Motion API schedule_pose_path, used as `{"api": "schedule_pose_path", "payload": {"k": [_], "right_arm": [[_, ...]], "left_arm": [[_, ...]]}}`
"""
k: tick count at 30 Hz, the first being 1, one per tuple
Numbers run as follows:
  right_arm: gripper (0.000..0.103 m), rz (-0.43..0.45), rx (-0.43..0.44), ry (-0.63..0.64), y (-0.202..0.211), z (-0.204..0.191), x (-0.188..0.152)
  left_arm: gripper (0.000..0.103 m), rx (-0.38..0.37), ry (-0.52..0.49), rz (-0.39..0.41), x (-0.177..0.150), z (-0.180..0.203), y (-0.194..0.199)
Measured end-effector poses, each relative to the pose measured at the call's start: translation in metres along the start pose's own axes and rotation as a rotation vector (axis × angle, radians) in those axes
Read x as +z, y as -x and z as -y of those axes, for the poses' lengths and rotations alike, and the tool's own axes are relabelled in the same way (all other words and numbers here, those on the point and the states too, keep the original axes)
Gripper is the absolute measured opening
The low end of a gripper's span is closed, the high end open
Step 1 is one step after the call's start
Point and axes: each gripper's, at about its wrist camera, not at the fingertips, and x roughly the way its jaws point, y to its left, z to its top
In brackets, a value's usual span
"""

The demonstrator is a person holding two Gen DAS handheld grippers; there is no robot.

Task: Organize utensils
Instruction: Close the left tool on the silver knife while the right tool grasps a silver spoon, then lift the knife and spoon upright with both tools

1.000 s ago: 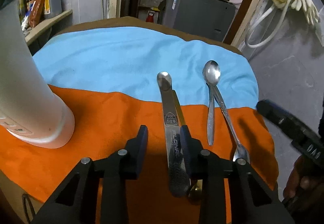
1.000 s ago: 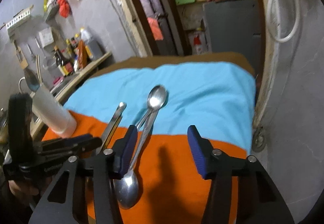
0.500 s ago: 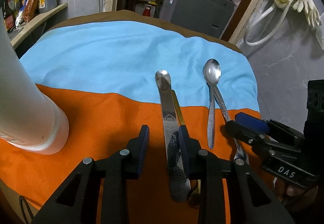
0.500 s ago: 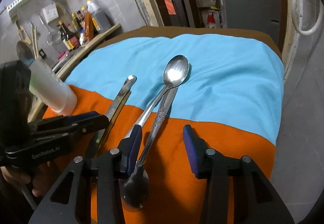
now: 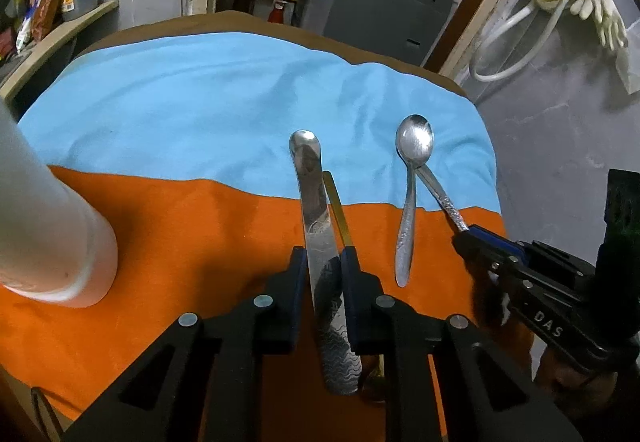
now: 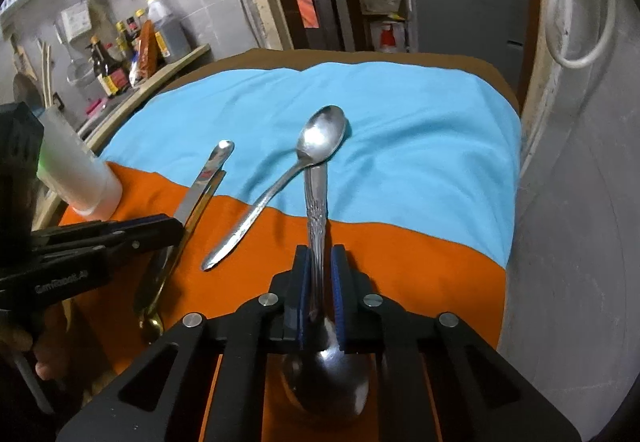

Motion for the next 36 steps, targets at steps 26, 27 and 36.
{"api": "schedule_pose_path", "payload": {"k": [26,27,36], "right_arm": [[0.007,-0.051,0.030,-0.046,-0.001,-0.001,0.002],[0.007,-0.056,0.028,-0.039,-0.002,-0.002,0.003],[0.009,-0.126,-0.059,0.050,-0.017,-0.018,0.021]], "left_arm": [[0.016,0.081,-0.038,-0.108,-0.001,0.007,0.000],[0.017,0.086,-0.048,-0.112,0.002,0.009,-0.002],[0.026,0.168,-0.165,-0.136,0.011,0.024,-0.012]]}}
